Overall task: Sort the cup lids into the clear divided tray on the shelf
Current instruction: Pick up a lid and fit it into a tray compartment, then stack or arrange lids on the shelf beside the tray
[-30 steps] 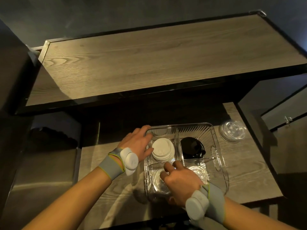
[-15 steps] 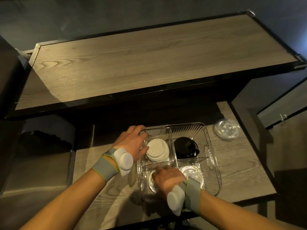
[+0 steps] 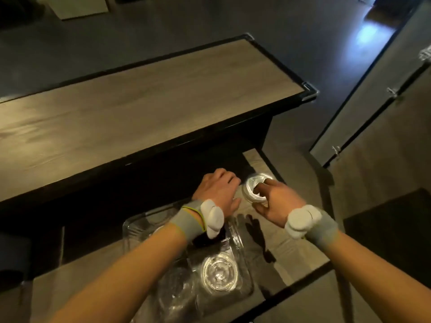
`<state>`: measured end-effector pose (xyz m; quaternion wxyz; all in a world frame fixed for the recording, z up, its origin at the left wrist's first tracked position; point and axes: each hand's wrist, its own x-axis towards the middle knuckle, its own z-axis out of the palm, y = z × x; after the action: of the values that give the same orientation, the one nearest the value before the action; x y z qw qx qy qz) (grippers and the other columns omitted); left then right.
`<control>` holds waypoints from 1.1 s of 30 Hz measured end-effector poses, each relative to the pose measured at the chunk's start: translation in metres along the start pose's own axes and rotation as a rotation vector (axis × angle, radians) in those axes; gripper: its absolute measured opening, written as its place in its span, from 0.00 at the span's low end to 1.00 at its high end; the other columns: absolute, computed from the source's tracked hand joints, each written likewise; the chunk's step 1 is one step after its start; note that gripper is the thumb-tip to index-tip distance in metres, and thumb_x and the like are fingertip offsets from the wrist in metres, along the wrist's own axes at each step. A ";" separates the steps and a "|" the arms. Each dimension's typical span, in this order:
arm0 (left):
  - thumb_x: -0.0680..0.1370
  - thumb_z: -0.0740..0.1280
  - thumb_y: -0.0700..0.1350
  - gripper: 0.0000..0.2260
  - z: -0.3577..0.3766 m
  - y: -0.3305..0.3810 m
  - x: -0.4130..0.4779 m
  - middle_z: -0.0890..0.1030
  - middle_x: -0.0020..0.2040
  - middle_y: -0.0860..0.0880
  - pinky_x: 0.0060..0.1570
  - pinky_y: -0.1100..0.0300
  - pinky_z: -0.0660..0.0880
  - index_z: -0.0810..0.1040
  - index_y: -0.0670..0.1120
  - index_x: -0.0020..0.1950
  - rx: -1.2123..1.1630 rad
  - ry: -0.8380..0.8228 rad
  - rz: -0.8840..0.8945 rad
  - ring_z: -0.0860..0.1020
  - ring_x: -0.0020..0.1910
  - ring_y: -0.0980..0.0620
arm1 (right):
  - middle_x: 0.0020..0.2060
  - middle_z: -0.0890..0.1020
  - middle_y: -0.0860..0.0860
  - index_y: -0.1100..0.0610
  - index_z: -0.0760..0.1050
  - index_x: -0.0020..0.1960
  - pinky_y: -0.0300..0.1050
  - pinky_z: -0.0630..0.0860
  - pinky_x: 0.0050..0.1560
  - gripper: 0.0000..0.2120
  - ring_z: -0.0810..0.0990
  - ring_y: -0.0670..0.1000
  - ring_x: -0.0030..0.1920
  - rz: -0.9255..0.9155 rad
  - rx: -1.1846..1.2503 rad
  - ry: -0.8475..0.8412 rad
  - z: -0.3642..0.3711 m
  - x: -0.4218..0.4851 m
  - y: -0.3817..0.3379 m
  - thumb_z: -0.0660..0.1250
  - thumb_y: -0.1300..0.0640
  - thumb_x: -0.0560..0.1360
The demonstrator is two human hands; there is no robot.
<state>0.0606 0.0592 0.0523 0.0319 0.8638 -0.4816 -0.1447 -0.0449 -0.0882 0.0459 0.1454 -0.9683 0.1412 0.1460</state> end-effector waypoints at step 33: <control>0.65 0.76 0.58 0.43 0.028 0.018 0.102 0.67 0.69 0.46 0.64 0.46 0.71 0.60 0.46 0.73 0.005 -0.195 0.077 0.67 0.68 0.44 | 0.66 0.70 0.53 0.53 0.60 0.74 0.51 0.72 0.61 0.46 0.70 0.55 0.63 -0.091 -0.066 -0.031 0.011 0.055 0.059 0.68 0.30 0.66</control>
<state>0.0882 -0.0344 0.0061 -0.0117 0.8264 -0.5158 -0.2257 -0.0157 -0.1513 0.0033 0.1221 -0.9756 0.0899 0.1586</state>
